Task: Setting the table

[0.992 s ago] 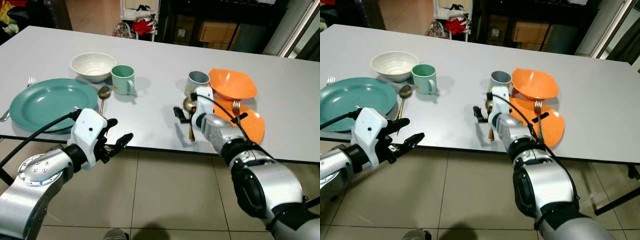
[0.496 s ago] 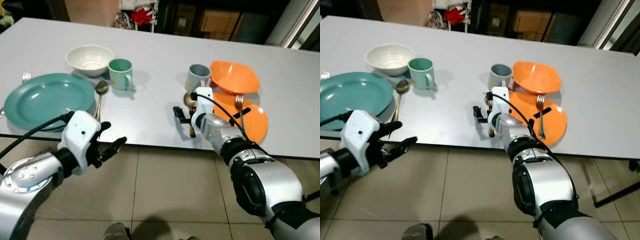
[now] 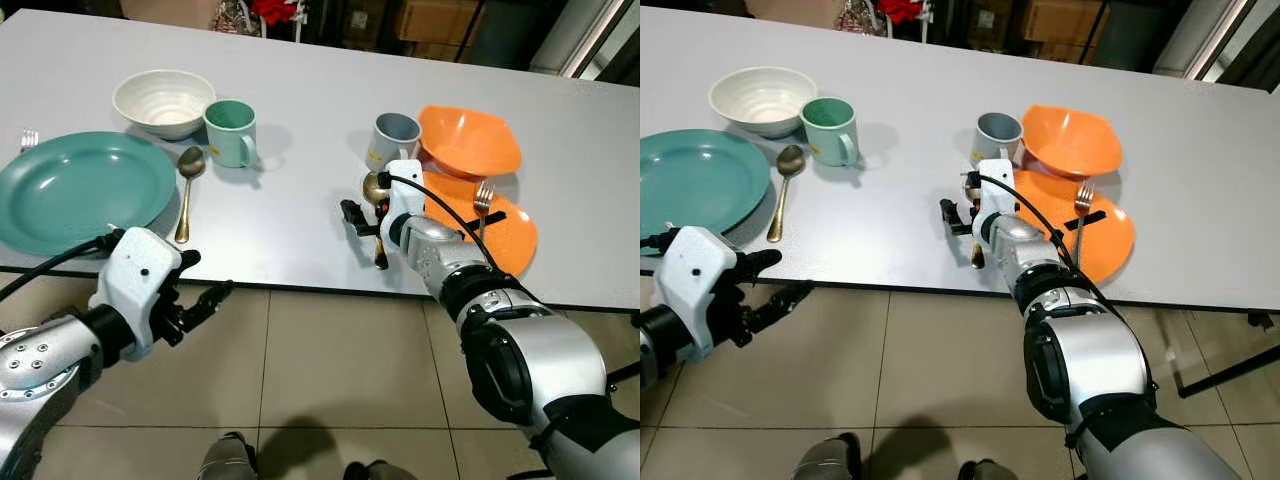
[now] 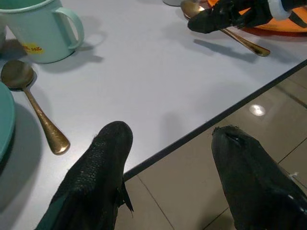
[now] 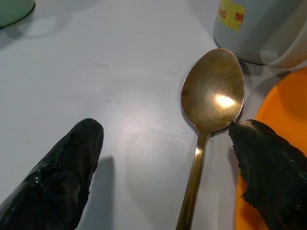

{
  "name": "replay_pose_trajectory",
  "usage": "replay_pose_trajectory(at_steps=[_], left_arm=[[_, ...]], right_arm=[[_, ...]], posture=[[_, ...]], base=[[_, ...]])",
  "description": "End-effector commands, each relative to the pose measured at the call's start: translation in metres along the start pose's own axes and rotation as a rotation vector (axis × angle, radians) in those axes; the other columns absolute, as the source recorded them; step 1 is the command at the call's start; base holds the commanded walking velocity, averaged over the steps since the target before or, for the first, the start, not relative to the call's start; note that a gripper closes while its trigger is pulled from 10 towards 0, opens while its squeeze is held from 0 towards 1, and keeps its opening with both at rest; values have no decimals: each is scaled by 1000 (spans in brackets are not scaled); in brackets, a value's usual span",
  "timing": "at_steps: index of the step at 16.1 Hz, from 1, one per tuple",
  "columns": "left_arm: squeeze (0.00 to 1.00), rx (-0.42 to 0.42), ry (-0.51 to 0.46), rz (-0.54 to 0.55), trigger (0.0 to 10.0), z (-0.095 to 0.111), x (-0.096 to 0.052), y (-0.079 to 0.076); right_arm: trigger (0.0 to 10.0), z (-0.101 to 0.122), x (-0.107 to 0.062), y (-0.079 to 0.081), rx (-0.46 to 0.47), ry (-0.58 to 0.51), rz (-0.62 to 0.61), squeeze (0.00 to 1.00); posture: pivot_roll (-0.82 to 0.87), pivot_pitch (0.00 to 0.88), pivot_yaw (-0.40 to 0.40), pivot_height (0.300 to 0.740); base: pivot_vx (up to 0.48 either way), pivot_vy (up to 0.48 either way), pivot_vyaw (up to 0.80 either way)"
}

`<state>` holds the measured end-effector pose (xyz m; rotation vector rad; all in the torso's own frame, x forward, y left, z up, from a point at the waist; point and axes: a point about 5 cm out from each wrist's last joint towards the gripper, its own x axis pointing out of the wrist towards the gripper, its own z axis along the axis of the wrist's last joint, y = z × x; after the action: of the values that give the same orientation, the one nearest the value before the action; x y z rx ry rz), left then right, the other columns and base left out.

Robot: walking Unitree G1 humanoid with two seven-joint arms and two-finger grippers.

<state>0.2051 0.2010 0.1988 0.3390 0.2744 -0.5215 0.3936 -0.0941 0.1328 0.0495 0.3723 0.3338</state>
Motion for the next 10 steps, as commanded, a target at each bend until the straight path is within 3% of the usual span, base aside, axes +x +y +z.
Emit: replay_pose_trajectory(at_steps=[1,5,7,10], left_arm=[[0,18,-4,4,10000,4,-3,0],[0,21,-3,4,10000,4,-1,2],[0,23,0,1,10000,4,0,3],[0,27,6,-2,10000,4,0,3]], right_arm=[[10000,3,0,0,-59,8,22,0],[10000,19,3,18,-61,-39,119,0],[10000,14,4,27,-32,-13,151,0],[10000,2,4,23,-5,13,87,0]], posture=[[292,184,-104,740],[286,173,-94,740],[288,171,-92,740],[291,171,-92,740]], base=[[0,0,0],[0,0,0],[0,0,0],[0,0,0]])
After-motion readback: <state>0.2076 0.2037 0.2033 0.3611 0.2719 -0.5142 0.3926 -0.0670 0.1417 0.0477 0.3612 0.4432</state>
